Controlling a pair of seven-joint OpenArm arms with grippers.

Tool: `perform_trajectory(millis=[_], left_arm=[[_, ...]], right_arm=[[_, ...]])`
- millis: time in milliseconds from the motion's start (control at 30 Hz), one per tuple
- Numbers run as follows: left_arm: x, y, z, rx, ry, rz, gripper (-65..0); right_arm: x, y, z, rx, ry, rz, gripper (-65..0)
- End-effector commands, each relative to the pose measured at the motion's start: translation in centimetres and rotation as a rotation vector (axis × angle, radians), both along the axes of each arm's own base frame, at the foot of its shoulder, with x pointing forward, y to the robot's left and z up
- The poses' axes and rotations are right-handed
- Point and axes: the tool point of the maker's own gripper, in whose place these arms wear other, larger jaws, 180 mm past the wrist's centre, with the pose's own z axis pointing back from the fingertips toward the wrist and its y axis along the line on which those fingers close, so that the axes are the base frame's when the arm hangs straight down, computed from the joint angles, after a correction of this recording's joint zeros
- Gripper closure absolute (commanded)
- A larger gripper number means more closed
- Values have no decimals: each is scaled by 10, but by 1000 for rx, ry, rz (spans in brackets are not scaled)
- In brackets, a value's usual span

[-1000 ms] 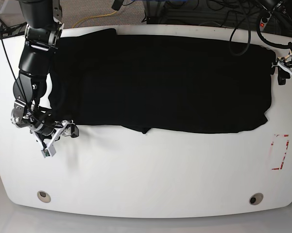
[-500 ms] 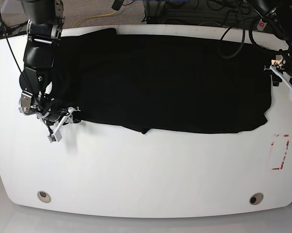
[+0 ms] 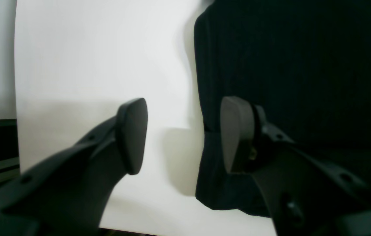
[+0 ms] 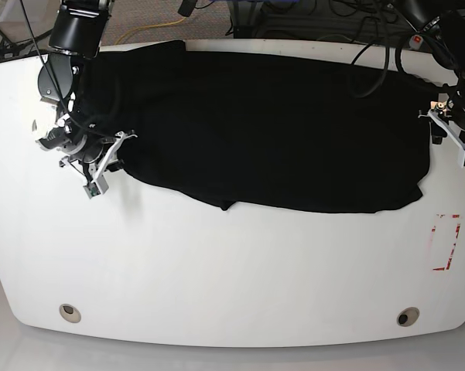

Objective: Fold the T-shirt properly
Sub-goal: 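Release the right gripper and move it to the shirt's side edge, then grasp the shirt side with the right gripper and pull it outward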

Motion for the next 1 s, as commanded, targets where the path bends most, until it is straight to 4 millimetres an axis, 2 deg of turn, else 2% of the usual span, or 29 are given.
perform_trajectory(millis=[0, 100, 233, 367, 433, 500, 600, 800, 967], left_arm=[[7, 4, 13, 22, -40, -5, -325], [7, 4, 13, 22, -40, -5, -325], [6, 5, 11, 18, -34, -4, -325], [3, 7, -3, -13, -2, 7, -325], [1, 8, -7, -21, 9, 11, -325], [1, 8, -8, -23, 11, 11, -325], [1, 8, -7, -22, 10, 11, -325], [1, 9, -6, -19, 8, 14, -325], [1, 9, -6, -19, 6, 15, -325]], right_arm=[[-5, -4, 16, -50, -22, 17, -84], [-15, 2, 13, -48, -15, 27, -87], [-15, 5, 13, -43, -18, 27, -108], [7, 7, 31, -33, -74, 23, -301], [19, 16, 33, -2, -88, 19, -398], [35, 24, 39, 26, -106, 14, -436], [55, 35, 39, 70, -102, 11, -436], [90, 77, 41, 154, -97, 58, -436], [105, 106, 36, 209, -102, 63, -436]])
